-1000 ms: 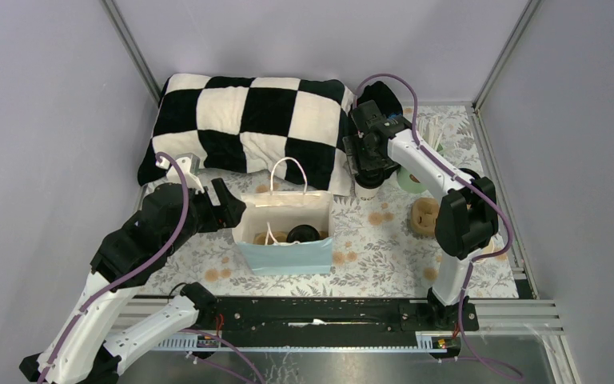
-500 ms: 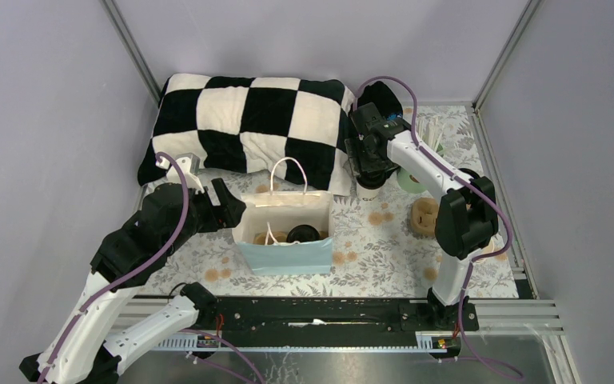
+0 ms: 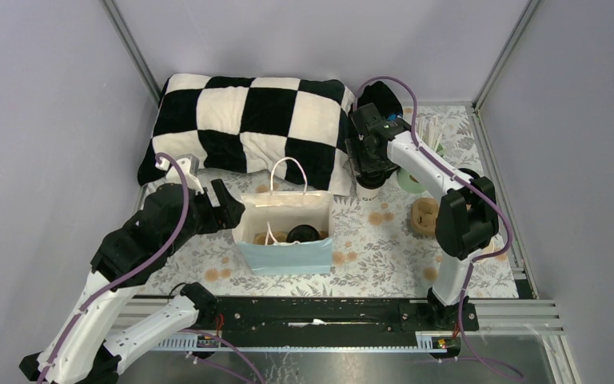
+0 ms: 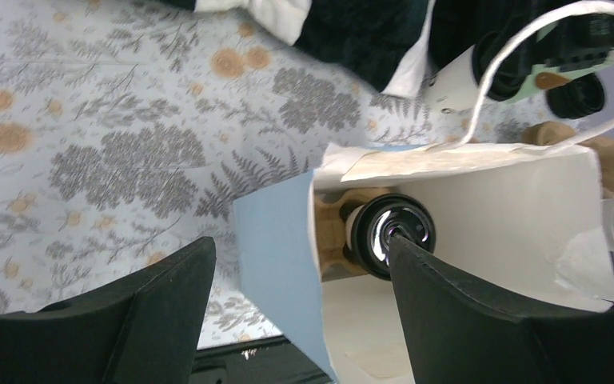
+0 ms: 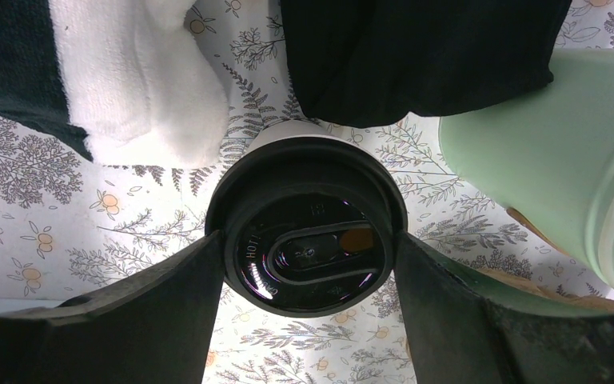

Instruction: Pack the takeout coffee

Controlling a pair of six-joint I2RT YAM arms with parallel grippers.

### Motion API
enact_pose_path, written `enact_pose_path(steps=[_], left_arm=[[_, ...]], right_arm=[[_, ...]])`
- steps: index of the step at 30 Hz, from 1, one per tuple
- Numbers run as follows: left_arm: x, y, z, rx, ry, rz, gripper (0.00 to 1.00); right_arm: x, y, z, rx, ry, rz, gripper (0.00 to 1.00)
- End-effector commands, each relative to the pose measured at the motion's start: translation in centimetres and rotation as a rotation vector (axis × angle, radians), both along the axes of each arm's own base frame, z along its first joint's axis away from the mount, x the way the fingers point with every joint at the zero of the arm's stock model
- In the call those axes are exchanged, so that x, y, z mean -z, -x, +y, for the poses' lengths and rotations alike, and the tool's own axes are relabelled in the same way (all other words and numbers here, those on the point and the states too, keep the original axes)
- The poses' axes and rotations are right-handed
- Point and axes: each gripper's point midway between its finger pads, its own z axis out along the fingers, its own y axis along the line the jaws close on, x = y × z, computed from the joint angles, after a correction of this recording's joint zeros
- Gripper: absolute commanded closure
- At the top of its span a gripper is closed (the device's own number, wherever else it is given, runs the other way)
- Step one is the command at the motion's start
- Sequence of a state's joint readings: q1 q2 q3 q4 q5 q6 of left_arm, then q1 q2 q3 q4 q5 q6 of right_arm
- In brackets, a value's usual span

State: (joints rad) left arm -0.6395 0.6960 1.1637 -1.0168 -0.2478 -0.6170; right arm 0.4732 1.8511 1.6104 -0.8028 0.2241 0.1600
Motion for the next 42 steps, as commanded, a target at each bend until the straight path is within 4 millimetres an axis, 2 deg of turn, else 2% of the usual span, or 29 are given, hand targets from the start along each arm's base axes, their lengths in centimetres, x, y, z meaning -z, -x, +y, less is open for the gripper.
enact_pose_path(steps=[1, 6, 11, 14, 19, 22, 25, 27, 31, 34, 36, 39, 42], left_arm=[[-0.3, -0.1, 1.2, -0.094, -0.01, 0.047, 0.17], [-0.8, 0.4, 0.9, -0.103, 0.017, 0.087, 0.18], [-1.1, 0.6, 0.1, -0.075, 0.05, 0.093, 0.25], [-0.4, 0.7, -0.3, -0.054, 0.047, 0.12, 0.33], [0.5, 0.5, -0.9, -0.031, 0.021, 0.158, 0.44], [1.3, 0.2, -1.0, -0.034, -0.009, 0.182, 0.48], [2.0, 0.1, -1.1, -0.038, -0.031, 0.21, 0.54], [2.2, -0.1, -1.3, -0.029, -0.033, 0.216, 0.57], [2.5, -0.5, -1.5, -0.024, -0.052, 0.215, 0.66], [2.4, -0.9, -1.6, -0.014, -0.071, 0.206, 0.77], [2.3, -1.4, -1.8, -0.003, -0.079, 0.187, 0.86], [1.8, -2.3, -2.6, 0.036, -0.086, 0.15, 0.98], [0.5, -3.4, -3.6, 0.086, -0.077, 0.07, 1.0]], right_arm=[[-1.7, 0.4, -0.4, -0.01, 0.009, -0.031, 0.23], [-6.4, 0.3, 0.1, -0.037, -0.053, -0.119, 0.33], [-12.5, 2.2, -0.3, -0.038, -0.141, -0.235, 0.37], [-17.2, 4.1, 0.3, -0.077, -0.267, -0.321, 0.45], [-25.4, 8.7, 3.5, -0.267, -0.559, -0.439, 0.55], [-30.1, 11.1, 4.8, -0.376, -0.68, -0.517, 0.56], [-33.6, 14.0, 7.6, -0.556, -0.823, -0.52, 0.56], [-34.4, 15.8, 10.0, -0.661, -0.886, -0.47, 0.55], [-33.1, 19.2, 15.1, -0.824, -0.873, -0.382, 0.53], [-32.5, 20.9, 17.7, -0.884, -0.846, -0.354, 0.53], [-31.9, 21.4, 18.5, -0.898, -0.816, -0.354, 0.53], [-30.7, 21.5, 18.6, -0.886, -0.755, -0.35, 0.54], [-29.4, 21.9, 18.4, -0.893, -0.666, -0.359, 0.54]])
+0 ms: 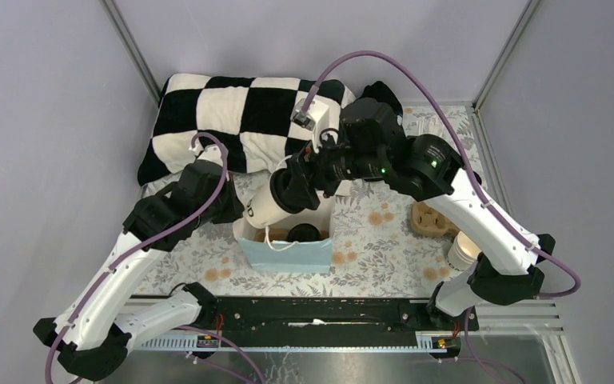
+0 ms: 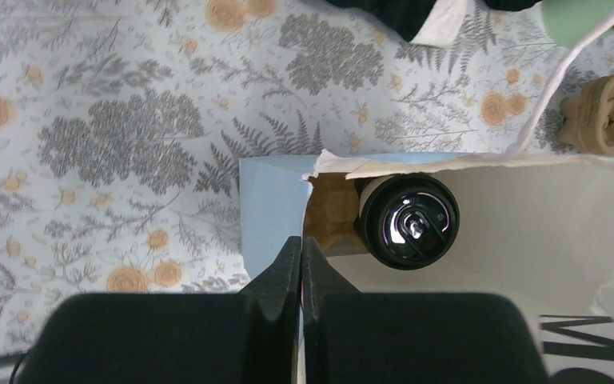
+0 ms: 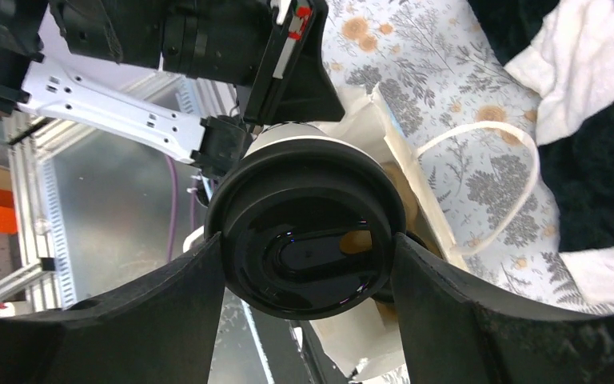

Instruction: Pack the takeout coffee

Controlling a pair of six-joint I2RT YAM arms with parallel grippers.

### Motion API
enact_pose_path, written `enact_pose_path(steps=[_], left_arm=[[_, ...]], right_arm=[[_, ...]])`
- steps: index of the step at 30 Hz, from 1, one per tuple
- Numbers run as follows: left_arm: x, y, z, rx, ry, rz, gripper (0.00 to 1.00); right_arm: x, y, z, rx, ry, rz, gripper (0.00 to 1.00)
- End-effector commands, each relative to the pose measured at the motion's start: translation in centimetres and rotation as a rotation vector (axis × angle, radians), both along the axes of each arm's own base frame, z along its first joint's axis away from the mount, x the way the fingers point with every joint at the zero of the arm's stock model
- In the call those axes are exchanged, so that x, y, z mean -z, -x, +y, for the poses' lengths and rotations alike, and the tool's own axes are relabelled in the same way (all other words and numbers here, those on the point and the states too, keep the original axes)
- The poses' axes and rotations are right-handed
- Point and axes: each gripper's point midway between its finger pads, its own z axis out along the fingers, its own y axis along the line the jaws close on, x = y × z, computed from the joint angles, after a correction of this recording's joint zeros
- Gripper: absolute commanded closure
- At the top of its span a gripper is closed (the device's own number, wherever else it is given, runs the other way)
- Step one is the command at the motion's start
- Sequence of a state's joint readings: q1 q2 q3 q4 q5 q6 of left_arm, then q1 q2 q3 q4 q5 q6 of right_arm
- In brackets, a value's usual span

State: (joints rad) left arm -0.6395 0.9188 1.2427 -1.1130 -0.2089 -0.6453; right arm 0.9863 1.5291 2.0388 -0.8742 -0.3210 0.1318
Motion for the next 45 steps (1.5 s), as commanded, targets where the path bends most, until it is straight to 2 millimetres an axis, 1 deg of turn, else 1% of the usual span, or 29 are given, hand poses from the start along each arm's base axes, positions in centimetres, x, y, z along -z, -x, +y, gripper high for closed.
enact_pose_path(steps=[1, 3, 4, 5, 6, 9, 11, 12, 13, 16, 18, 21, 24, 27, 29, 33, 40, 42, 44, 45], left_arm=[[-3.3, -2.6, -2.2, 0.1, 0.047, -0.176, 1.0], [-4.8, -3.2, -2.9, 0.137, 0.072, -0.247, 1.0], [-5.5, -3.4, -3.4, 0.161, 0.089, -0.283, 1.0], [-6.1, -3.7, -3.6, 0.176, 0.096, -0.318, 1.0], [-6.5, -3.8, -3.8, 0.187, 0.105, -0.349, 1.0], [-7.3, -3.7, -4.4, 0.231, 0.15, -0.432, 1.0], [-7.3, -3.3, -4.6, 0.258, 0.177, -0.486, 1.0], [-7.3, -3.2, -4.6, 0.26, 0.191, -0.517, 1.0], [-7.8, -3.1, -4.3, 0.253, 0.212, -0.569, 1.0], [-7.2, -2.8, -4.2, 0.266, 0.223, -0.616, 1.0], [-6.5, -2.7, -4.2, 0.276, 0.212, -0.615, 1.0], [-5.9, -2.5, -4.0, 0.285, 0.191, -0.602, 1.0], [-5.4, -2.4, -3.6, 0.273, 0.176, -0.586, 1.0], [-5.2, -2.3, -3.4, 0.26, 0.177, -0.57, 1.0], [-5.1, -2.2, -3.2, 0.245, 0.188, -0.558, 1.0], [-5.4, -1.9, -3.1, 0.222, 0.22, -0.554, 1.0], [-5.1, -1.8, -2.9, 0.217, 0.221, -0.553, 1.0], [-4.7, -1.7, -3.0, 0.219, 0.223, -0.546, 1.0], [-4.2, -1.6, -2.9, 0.219, 0.222, -0.539, 1.0], [-4.0, -1.6, -2.8, 0.213, 0.221, -0.536, 1.0]], right_arm=[[-0.9, 0.4, -1.4, 0.052, 0.047, -0.134, 0.54], [0.2, 0.6, -1.5, 0.067, 0.105, -0.162, 0.54], [0.6, 1.1, -1.4, 0.066, 0.134, -0.182, 0.54], [1.0, 0.8, -1.6, 0.086, 0.161, -0.204, 0.54], [1.4, 1.2, -1.5, 0.09, 0.184, -0.226, 0.55], [2.2, 1.5, -1.3, 0.116, 0.237, -0.27, 0.55], [2.7, 1.9, -0.7, 0.132, 0.265, -0.305, 0.56], [2.9, 2.1, -0.5, 0.142, 0.278, -0.32, 0.56], [3.2, 2.3, -0.1, 0.149, 0.294, -0.337, 0.55], [4.2, 2.4, 0.5, 0.197, 0.363, -0.408, 0.55], [4.8, 2.6, 0.9, 0.225, 0.414, -0.461, 0.55], [5.5, 2.6, 1.5, 0.258, 0.466, -0.51, 0.55], [5.5, 2.2, 1.9, 0.297, 0.489, -0.535, 0.55], [4.7, 1.8, 1.6, 0.34, 0.489, -0.553, 0.56], [4.8, 1.6, 1.5, 0.348, 0.504, -0.567, 0.56], [6.0, 1.3, 2.5, 0.311, 0.559, -0.614, 0.56], [8.1, 1.2, 6.2, 0.223, 0.581, -0.671, 0.57], [9.2, 1.0, 6.8, 0.206, 0.597, -0.689, 0.57], [10.4, 0.9, 6.9, 0.199, 0.608, -0.703, 0.58], [10.7, 0.9, 7.0, 0.188, 0.588, -0.705, 0.58]])
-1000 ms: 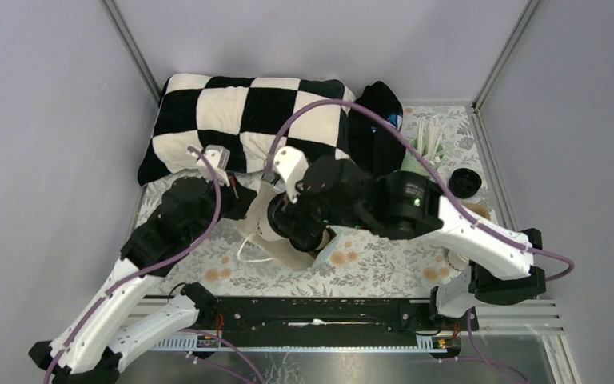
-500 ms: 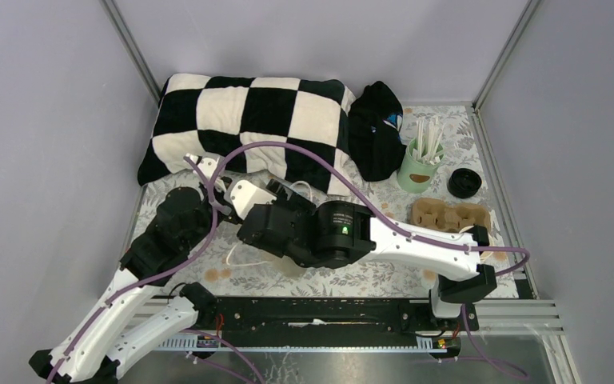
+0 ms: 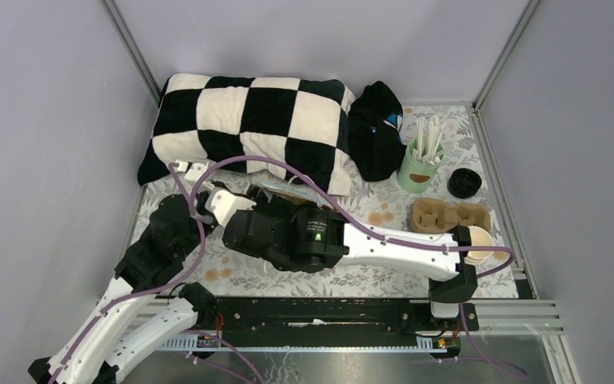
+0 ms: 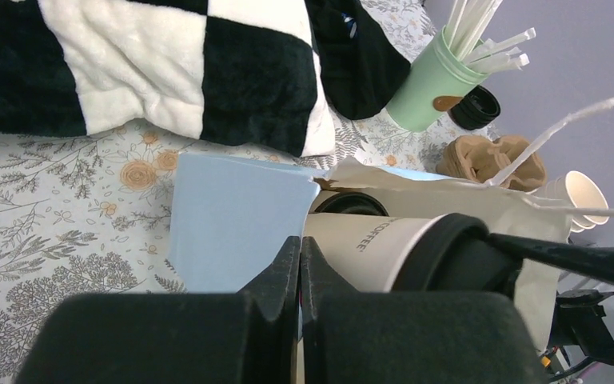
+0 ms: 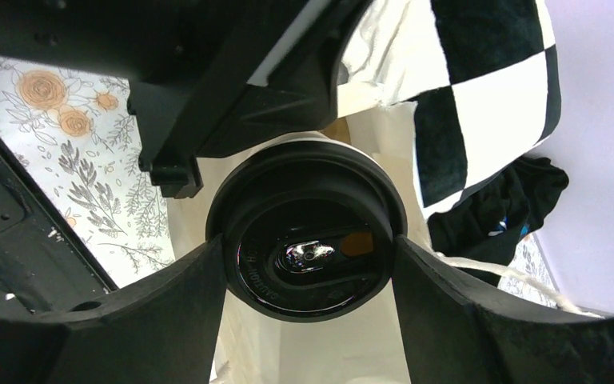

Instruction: Pack the takeout coffee

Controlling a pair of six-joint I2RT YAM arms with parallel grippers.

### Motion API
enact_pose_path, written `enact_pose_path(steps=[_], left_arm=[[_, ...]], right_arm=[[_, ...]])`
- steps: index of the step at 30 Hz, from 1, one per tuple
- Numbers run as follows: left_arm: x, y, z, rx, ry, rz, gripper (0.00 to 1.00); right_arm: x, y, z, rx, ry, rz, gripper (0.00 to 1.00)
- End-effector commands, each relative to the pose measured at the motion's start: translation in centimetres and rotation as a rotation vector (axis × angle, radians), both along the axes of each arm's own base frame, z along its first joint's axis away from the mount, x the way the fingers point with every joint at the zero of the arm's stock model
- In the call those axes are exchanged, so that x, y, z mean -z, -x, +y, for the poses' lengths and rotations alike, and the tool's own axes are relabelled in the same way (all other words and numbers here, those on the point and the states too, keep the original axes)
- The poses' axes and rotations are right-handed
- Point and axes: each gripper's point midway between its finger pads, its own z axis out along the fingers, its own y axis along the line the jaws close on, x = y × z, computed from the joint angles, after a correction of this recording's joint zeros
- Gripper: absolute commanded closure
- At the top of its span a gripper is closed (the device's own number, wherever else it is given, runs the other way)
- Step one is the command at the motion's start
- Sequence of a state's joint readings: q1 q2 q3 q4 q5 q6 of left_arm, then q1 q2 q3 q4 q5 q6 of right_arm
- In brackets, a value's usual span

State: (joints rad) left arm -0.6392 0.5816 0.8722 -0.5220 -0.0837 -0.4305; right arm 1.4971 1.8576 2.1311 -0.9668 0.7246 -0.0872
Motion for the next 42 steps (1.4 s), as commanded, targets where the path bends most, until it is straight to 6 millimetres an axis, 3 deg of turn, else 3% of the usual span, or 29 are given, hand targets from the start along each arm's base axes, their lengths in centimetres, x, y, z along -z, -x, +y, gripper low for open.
enact_pose_path(steps=[1, 4, 12, 27, 42], left_arm=[[-0.4, -0.3, 0.0, -0.008, 0.016, -0.038, 1.0], [-0.1, -0.2, 0.6, -0.028, 0.011, -0.041, 1.0], [0.8, 0.4, 1.9, -0.071, 0.015, -0.042, 1.0], [3.5, 1.6, 2.6, -0.078, 0.037, -0.008, 1.0], [3.5, 2.1, 2.4, -0.059, 0.029, 0.025, 1.0]], right_arm=[[2.7, -0.2, 1.3, -0.078, 0.041, -0.044, 0.58], [3.2, -0.3, 1.4, -0.125, -0.015, -0.051, 0.6], [5.5, -2.8, -0.2, -0.096, -0.03, -0.025, 0.61], [8.5, -5.9, -0.3, -0.188, 0.006, -0.053, 0.62], [12.0, -8.1, 0.1, -0.275, 0.078, -0.137, 0.64]])
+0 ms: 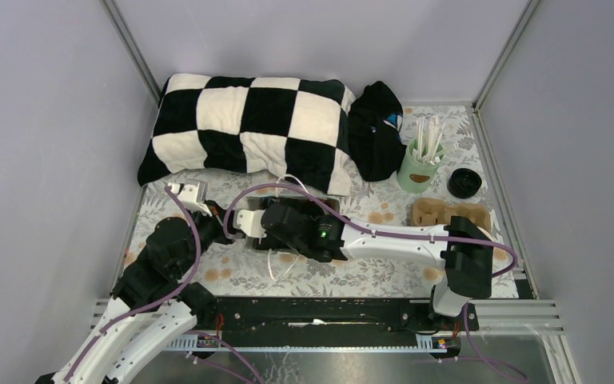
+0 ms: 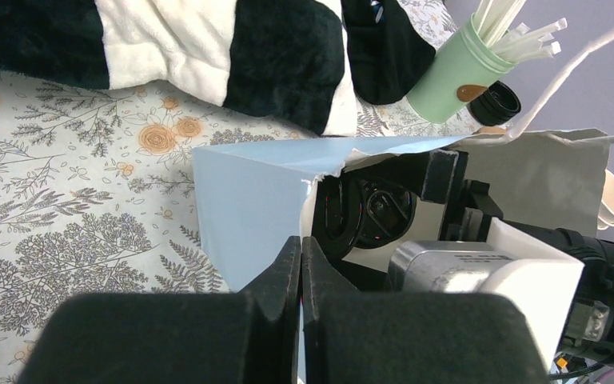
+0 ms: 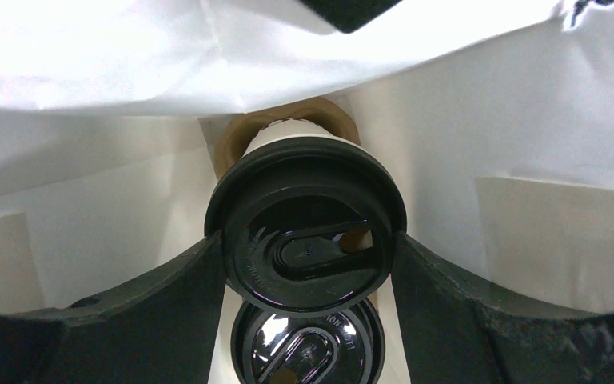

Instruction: Pack the takeout coffee

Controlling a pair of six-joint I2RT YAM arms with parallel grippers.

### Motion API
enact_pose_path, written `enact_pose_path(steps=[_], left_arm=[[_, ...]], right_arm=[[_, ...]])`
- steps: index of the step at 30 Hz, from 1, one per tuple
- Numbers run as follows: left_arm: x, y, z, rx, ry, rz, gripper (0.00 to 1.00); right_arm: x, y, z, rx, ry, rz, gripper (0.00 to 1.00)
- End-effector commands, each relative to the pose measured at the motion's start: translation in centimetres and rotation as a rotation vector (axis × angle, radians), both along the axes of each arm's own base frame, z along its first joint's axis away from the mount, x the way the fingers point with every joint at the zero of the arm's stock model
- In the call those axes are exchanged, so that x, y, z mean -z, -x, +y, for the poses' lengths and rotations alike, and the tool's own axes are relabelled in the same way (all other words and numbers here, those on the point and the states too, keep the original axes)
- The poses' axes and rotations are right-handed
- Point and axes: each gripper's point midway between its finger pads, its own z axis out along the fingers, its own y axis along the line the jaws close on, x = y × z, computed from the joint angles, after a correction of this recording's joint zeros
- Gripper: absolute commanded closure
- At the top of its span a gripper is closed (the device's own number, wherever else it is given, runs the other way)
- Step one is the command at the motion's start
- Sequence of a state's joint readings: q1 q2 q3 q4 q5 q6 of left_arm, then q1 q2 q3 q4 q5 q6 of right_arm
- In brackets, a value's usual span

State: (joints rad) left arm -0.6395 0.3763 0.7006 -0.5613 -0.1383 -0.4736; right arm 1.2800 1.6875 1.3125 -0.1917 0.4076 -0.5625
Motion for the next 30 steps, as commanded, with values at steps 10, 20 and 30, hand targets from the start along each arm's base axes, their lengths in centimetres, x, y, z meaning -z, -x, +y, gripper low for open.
enact_pose_path(steps=[10, 20, 30], left_arm=[[-0.2, 0.1, -0.1, -0.002, 0.001, 0.028, 1.0], [-0.4, -0.3, -0.2, -0.003, -0.024, 0.045, 1.0], [-0.3, -0.4, -0.2, -0.013, -0.029, 0.064, 1.0]], right_arm=[[-0.1, -3.1, -0.1, 0.042, -0.051, -0.066, 0.65], [0.8, -4.3, -0.6, 0.085, -0.016, -0.078, 0.67], [0.4, -4.9, -0.6, 0.133, -0.006, -0.087, 0.69]])
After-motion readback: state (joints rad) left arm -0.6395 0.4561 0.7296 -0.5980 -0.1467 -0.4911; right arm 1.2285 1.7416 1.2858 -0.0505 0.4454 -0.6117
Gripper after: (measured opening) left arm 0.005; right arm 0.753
